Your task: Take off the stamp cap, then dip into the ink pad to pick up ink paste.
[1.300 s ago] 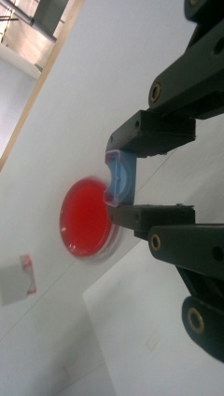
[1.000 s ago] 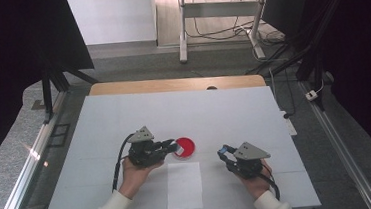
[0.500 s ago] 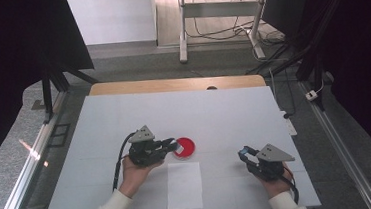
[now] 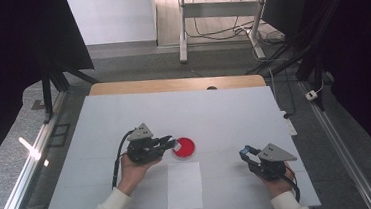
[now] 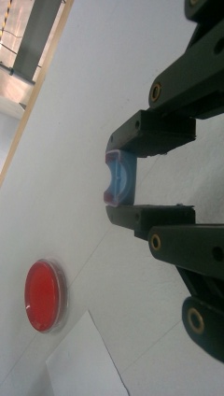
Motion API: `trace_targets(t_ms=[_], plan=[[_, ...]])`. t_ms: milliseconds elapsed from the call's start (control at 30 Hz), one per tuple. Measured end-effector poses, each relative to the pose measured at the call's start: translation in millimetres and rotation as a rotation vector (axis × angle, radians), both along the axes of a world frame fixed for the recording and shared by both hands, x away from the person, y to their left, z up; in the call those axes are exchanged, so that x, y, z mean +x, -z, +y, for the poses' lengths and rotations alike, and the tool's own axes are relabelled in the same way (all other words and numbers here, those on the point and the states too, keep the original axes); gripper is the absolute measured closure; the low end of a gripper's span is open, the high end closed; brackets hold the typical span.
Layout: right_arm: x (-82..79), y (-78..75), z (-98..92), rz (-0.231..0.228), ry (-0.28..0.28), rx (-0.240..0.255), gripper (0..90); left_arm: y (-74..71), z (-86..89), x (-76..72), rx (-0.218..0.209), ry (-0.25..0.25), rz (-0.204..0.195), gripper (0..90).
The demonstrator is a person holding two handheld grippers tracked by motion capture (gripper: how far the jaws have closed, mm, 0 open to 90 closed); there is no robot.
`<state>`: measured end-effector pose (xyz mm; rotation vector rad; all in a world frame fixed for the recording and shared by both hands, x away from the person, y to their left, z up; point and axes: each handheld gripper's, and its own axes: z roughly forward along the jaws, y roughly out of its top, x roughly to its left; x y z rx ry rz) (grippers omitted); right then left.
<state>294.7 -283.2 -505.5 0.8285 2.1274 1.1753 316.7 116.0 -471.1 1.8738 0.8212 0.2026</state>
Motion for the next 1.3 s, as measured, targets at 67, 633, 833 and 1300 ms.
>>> trace_targets(t_ms=[67,633,833,1300], plan=[[-0.8,0.1,0.7,-0.003,-0.006,-0.006,65.4,-0.2,-1.1,0.4,0.004,0.0,0.0,75.5],[-1.3,-0.3,0.5,-0.015,-0.006,-0.009,65.4,1.6,-9.1,9.3,0.046,-0.004,-0.003,75.5],[-1.6,-0.4,1.1,-0.011,-0.002,-0.022,65.4,1.8,-14.6,19.8,0.07,-0.007,-0.008,75.5],[-0.9,-0.1,0.3,-0.012,-0.002,-0.02,65.4,3.2,-26.5,36.5,0.1,0.013,0.013,75.5]])
